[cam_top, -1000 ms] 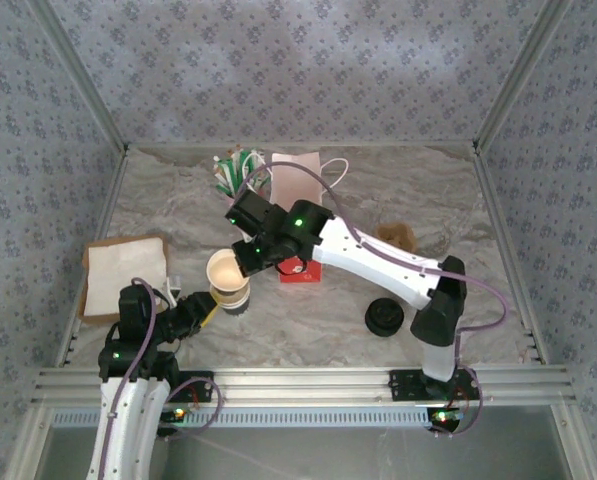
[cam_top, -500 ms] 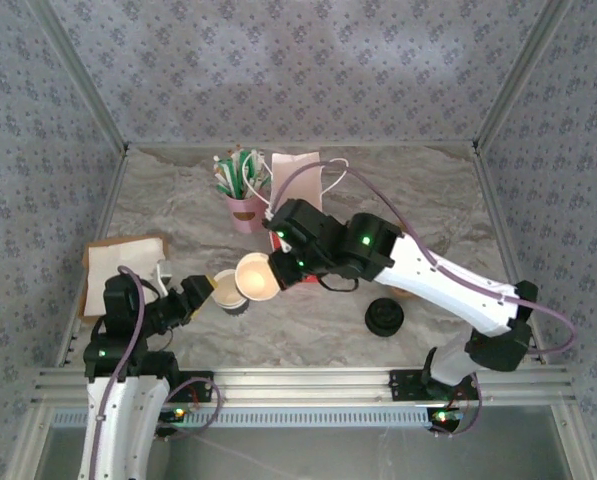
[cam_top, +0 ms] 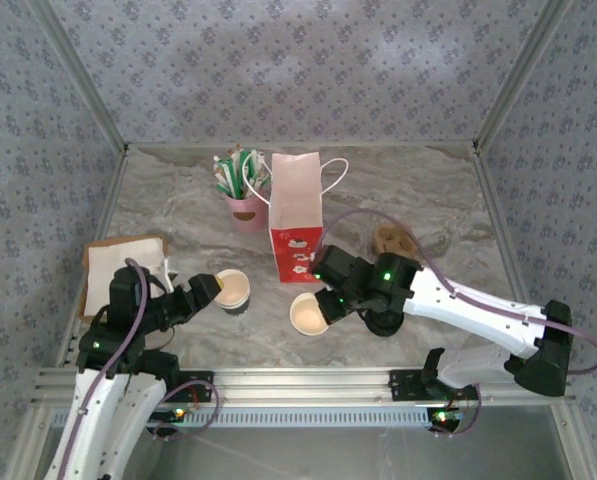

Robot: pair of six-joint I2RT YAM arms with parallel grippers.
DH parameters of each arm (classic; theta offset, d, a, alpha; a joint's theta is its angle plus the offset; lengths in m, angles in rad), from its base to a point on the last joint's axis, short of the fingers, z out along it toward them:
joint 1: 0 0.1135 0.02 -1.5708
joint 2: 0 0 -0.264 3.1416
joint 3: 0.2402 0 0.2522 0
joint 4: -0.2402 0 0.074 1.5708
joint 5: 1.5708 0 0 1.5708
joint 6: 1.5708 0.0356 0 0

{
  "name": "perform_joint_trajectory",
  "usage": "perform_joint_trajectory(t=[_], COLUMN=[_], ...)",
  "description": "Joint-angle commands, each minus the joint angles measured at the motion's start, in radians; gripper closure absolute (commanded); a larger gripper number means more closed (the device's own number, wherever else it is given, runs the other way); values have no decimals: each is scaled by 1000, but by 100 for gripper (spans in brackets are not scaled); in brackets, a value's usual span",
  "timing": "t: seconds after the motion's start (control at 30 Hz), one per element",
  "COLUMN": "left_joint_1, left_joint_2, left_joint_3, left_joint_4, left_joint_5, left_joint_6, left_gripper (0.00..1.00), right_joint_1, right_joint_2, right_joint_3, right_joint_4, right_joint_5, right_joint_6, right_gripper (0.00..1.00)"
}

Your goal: Pack the takeout coffee

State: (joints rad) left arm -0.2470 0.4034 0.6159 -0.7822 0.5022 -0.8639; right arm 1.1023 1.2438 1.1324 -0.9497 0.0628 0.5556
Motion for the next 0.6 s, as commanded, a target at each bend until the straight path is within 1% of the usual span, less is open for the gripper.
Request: perform_joint_trajectory(t=[0.0,0.07,0.2,0.27,0.33,0.4,0.43,0.57], left_joint_1=[-91,-160,-336,-419,-491,-556,-582,-688], left_joint_2=[30,56,118,151,183,219,236,318], left_joint_3=[51,56,73,85,96,109,117,159], left_joint_4=[41,58,84,97,98,140,143,149], left_joint_5=[-106,-160,-301,-366,-420,-472,-491,-572], left_joint_6=[-26,-36,-55,-63,-71,-79,-81,-83], left_gripper=[22,22,22,22,22,22,22,22], right_joint_1=[-15,-26,-38,-45,-54,-64,-69,-82], right_joint_2=[-11,-3,21,34,46,56,58,53], right_joint_3=[-49,-65,-79,-87,-96,-108,-112,-120], right_joint_4=[64,86,116,131,147,162,167,169], right_joint_5=[-16,-23,-28,-36,-45,-54,-56,-59], right_joint_6=[29,30,30,30,28,30,29,29], right_gripper=[100,100,100,97,96,96,94,80])
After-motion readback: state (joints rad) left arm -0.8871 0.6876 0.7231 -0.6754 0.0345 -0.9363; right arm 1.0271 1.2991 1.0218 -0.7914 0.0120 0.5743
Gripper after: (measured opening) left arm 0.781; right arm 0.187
